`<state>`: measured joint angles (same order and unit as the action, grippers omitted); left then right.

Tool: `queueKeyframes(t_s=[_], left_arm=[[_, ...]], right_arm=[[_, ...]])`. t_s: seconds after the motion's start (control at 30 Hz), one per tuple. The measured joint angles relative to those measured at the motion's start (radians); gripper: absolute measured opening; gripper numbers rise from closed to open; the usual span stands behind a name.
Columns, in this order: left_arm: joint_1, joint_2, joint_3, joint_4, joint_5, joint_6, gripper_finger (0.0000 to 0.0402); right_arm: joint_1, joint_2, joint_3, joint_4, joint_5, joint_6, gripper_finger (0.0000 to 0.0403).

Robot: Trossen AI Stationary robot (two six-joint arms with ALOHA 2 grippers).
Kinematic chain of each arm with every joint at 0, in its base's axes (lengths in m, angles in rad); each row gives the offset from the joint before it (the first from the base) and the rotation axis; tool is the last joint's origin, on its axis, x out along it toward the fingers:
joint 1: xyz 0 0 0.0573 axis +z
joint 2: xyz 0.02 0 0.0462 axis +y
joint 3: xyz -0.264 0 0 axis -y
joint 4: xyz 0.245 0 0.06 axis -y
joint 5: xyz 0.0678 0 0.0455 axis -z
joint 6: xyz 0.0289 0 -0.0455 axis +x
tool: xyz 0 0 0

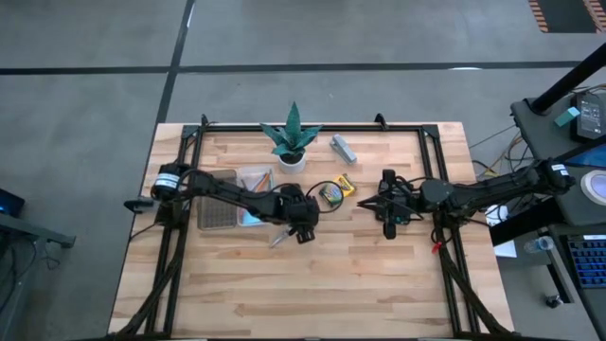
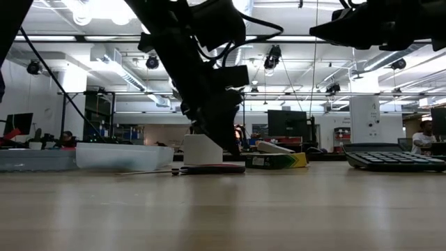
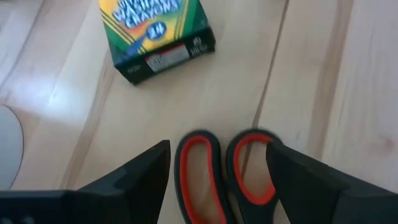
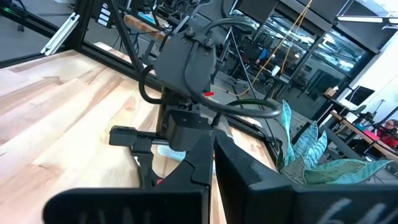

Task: Pack school essentials
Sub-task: Put the black scissors into the white and black box

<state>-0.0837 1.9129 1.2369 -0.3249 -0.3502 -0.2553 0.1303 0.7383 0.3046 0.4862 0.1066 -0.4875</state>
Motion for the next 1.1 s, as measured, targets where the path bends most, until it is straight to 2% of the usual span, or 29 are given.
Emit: queueKeyframes(t_s=[0.23, 0.37, 0.87, 1.1], left_arm=[[0.004, 0.030, -0.002, 0.023, 0.007, 0.000, 0.0246], [0.004, 0.040, -0.003, 0.032, 0.048, -0.001, 0.0246], [0.004, 0.031, -0.001, 0.009, 0.073, -0.026, 0.0246], [0.003, -0.002, 0.020, -0.032, 0.145, -0.025, 0.0246]], right_arm=[[0.000, 0.001, 0.000, -0.002, 0.000, 0.000, 0.0009], [0.000, 0.001, 0.000, -0.003, 0.001, -0.003, 0.0009], [0.000, 0.002, 0.000, -0.011, 0.009, -0.009, 0.0009], [0.000, 0.002, 0.000, -0.018, 0.027, -0.011, 0.0009]])
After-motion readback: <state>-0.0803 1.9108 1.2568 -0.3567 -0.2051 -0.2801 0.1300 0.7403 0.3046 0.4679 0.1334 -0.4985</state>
